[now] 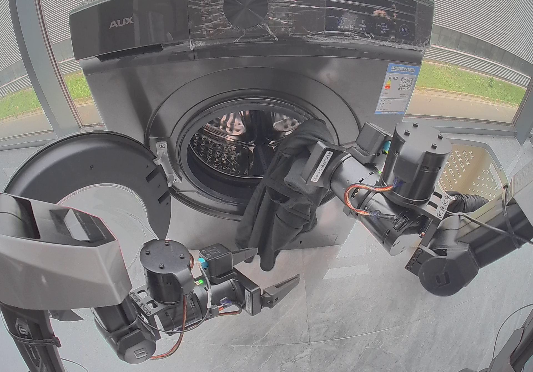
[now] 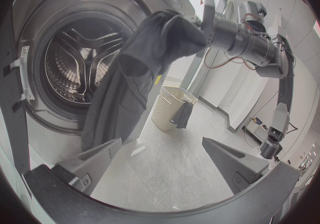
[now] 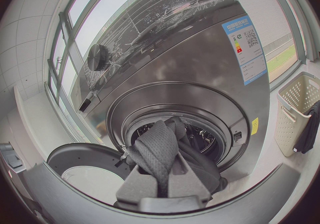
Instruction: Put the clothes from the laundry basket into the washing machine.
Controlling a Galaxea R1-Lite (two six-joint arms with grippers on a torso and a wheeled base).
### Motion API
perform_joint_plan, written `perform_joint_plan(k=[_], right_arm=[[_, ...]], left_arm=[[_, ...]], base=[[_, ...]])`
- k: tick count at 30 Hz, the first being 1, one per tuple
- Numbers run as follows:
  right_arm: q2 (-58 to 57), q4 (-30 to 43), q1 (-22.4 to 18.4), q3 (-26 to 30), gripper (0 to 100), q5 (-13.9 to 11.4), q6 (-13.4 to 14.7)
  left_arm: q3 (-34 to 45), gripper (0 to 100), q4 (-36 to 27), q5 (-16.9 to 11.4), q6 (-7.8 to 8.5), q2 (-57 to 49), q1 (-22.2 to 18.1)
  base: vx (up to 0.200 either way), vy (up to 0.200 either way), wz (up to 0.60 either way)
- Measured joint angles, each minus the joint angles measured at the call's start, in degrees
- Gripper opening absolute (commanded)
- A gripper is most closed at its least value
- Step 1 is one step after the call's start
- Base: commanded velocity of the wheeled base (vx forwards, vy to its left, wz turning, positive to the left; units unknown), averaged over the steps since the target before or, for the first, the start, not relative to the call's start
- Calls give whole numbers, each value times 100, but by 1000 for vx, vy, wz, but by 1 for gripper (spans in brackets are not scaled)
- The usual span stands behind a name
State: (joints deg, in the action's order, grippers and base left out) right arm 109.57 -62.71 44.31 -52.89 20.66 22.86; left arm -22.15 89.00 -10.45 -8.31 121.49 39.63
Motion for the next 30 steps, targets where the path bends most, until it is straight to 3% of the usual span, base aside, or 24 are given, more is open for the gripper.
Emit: perform_joint_plan(k=[7, 18, 30], right_arm=[[-26, -11, 128, 0, 0, 0, 0], [-28, -33, 265, 34, 0, -13, 5], [-28, -46, 325, 85, 0, -22, 7]], left_arm=[[-474, 100, -2, 29, -2, 461, -133], [-955, 100, -2, -17, -306, 802, -265], [-1429, 100, -2, 5, -323, 1108, -236]], base=[[0, 0, 0], [0, 0, 0], [0, 0, 0]])
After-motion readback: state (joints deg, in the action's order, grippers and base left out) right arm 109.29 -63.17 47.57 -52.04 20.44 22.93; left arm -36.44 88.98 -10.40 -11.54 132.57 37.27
